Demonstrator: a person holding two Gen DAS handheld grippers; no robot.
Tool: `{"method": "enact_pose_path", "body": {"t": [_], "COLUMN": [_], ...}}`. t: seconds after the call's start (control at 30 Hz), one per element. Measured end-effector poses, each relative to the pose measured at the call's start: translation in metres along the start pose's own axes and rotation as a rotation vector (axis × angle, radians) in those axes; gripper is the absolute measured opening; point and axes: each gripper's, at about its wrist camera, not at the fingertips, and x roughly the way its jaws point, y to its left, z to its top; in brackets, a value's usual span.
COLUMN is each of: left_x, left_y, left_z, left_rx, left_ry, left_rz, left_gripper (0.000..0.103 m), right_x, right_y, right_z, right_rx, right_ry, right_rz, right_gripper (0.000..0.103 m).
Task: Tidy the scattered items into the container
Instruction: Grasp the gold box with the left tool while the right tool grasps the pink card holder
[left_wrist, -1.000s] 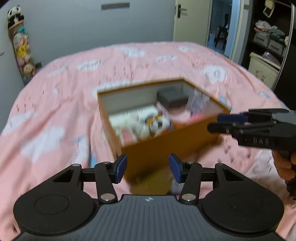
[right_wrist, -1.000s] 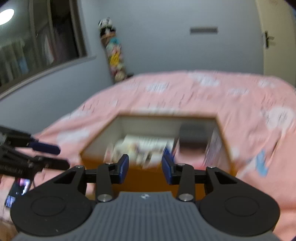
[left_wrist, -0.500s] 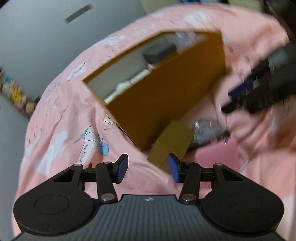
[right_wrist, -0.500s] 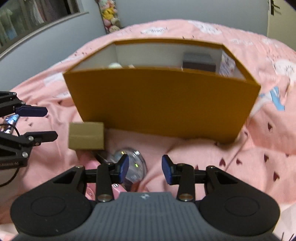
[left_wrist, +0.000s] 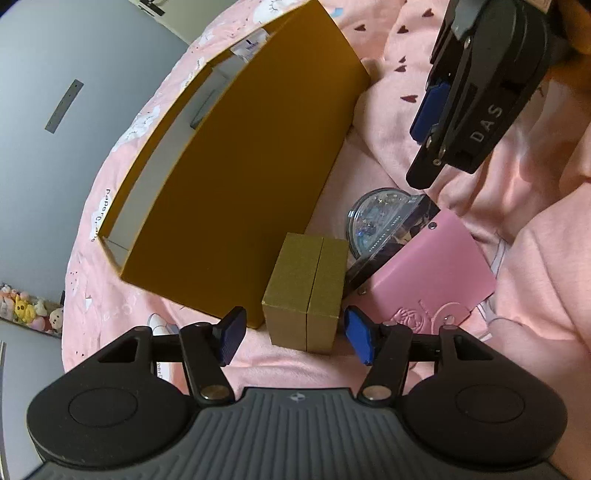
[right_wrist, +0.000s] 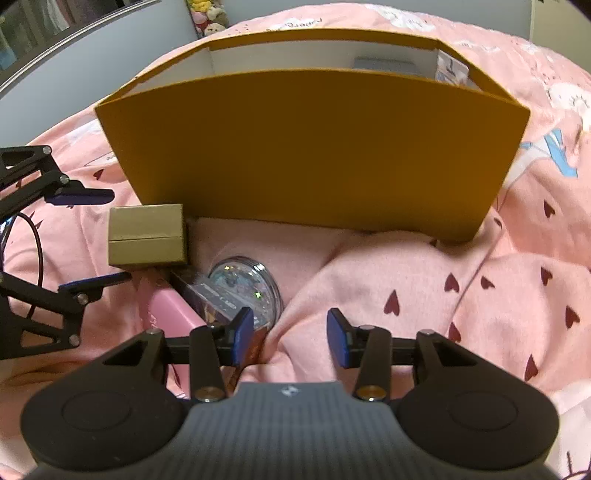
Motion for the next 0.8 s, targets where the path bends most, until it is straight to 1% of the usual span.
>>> {"method": "enact_pose_path", "body": {"t": [0.03,0.1,0.13,0.2,0.3,0.43,0.47,0.5,0.57,0.63,0.7,0.77,0.8], "left_x": [0.002,0.008,0.01,0.011,0.008,-0.004,-0.01,-0.017,-0.027,-0.035,-0.041,-0.043,-0.043], "left_y": [0.0,0.0,0.0,0.002,0.006,0.009,0.01,0.012,0.018,0.025,0.03,0.026,0.023], "left_z": [0.0,-0.001,-0.001,-0.002,-0.003,-0.006,-0.007,-0.009,-0.011,-0.014,-0.014,-0.014,-0.013], "left_rx": [-0.012,-0.028,-0.03,-0.06,-0.13,-0.243,-0.28,-0.32,-0.405,-0.503,-0.588,-0.607,-0.603], "left_ry": [0.001,0.014,0.016,0.013,0.008,0.015,0.015,0.017,0.028,0.043,0.054,0.065,0.079], "left_rz": [-0.014,-0.038,-0.031,-0.021,-0.027,-0.015,-0.016,-0.019,-0.025,-0.049,-0.093,-0.127,-0.127], "left_gripper": [0.069,0.063,0.062,0.053,0.053,0.053,0.053,0.053,0.053,0.053,0.053,0.052,0.053], "right_x": [0.0,-0.001,-0.001,-0.002,-0.002,-0.003,-0.005,-0.007,-0.013,-0.016,-0.016,-0.013,-0.01], "right_y": [0.0,0.0,0.001,0.002,0.002,0.009,0.011,0.014,0.02,0.027,0.035,0.044,0.046], "right_z": [0.0,0.0,0.001,0.001,0.0,0.0,0.001,0.001,0.002,0.004,0.003,0.001,0.0], "right_rx": [-0.002,-0.012,-0.02,-0.036,-0.052,-0.096,-0.115,-0.137,-0.187,-0.239,-0.288,-0.337,-0.353], "right_ry": [0.002,0.004,0.005,0.01,0.009,0.001,-0.003,-0.01,-0.02,-0.012,0.004,0.028,0.044], "right_rz": [0.002,0.007,0.01,0.009,0.021,0.056,0.066,0.078,0.107,0.143,0.169,0.173,0.17], "right_gripper": [0.047,0.047,0.047,0.047,0.047,0.046,0.046,0.042,0.041,0.037,0.036,0.036,0.036]}}
